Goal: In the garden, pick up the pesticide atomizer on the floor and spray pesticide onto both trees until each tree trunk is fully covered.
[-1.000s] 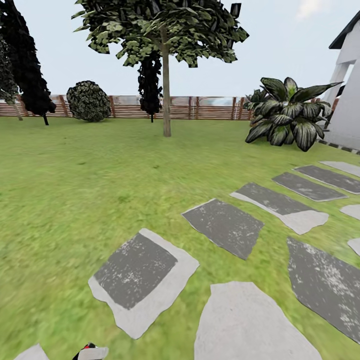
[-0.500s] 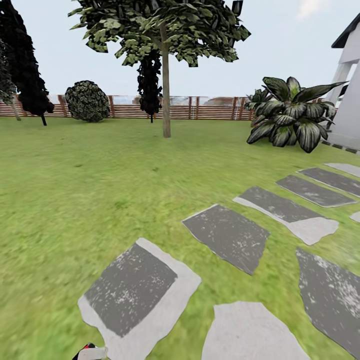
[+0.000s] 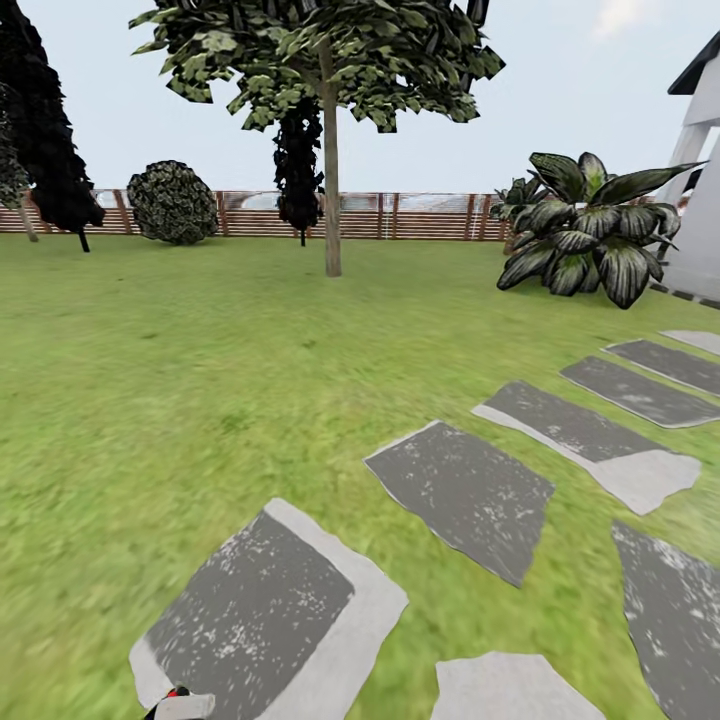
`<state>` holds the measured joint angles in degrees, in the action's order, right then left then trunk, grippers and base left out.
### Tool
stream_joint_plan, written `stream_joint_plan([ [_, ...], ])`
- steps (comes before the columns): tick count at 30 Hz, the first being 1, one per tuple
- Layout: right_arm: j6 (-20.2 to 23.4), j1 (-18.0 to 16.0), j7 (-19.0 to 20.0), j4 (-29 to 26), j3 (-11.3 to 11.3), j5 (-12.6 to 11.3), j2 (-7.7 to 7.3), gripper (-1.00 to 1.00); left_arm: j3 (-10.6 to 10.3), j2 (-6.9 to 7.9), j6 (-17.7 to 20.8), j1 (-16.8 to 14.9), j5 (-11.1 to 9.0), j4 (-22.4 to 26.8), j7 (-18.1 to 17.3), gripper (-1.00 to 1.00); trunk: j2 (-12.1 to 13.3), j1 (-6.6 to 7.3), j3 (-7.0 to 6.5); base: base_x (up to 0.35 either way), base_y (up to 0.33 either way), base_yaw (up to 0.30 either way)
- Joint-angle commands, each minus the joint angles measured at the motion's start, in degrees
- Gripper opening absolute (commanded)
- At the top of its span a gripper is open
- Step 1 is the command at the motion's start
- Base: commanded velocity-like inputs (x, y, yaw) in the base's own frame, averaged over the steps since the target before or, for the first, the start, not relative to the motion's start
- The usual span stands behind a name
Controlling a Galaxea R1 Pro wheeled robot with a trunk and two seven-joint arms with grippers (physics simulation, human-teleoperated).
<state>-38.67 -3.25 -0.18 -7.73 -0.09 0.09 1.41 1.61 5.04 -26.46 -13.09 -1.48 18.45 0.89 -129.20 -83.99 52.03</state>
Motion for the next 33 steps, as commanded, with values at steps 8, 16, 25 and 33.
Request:
stream_joint_plan([
  [8,0.0,0.0,0.0,0.0,0.0,0.0,0.0,1.0,0.16,-0.01,0.02,0.0,0.06,-0.07,0.14,-1.0,0.0,0.0,0.0,0.34,0.0,0.0],
  [16,0.0,0.0,0.0,0.0,0.0,0.0,0.0,1.0,0.14,-0.06,0.0,0.0,0.08,-0.08,0.16,-1.0,0.0,0.0,0.0,0.34,0.0,0.0],
  [25,0.0,0.0,0.0,0.0,0.1,0.0,0.0,1.0,0.14,-0.04,0.0,0.0,0.08,-0.02,0.08,-1.0,0.0,0.0,0.0,0.34,0.0,0.0],
  [33,0.0,0.0,-0.08,-5.14,-0.16,-0.2,-0.44,1.0,0.14,-0.11,0.0,0.0,0.08,0.01,0.07,-1.0,0.0,0.0,0.0,0.34,0.0,0.0],
])
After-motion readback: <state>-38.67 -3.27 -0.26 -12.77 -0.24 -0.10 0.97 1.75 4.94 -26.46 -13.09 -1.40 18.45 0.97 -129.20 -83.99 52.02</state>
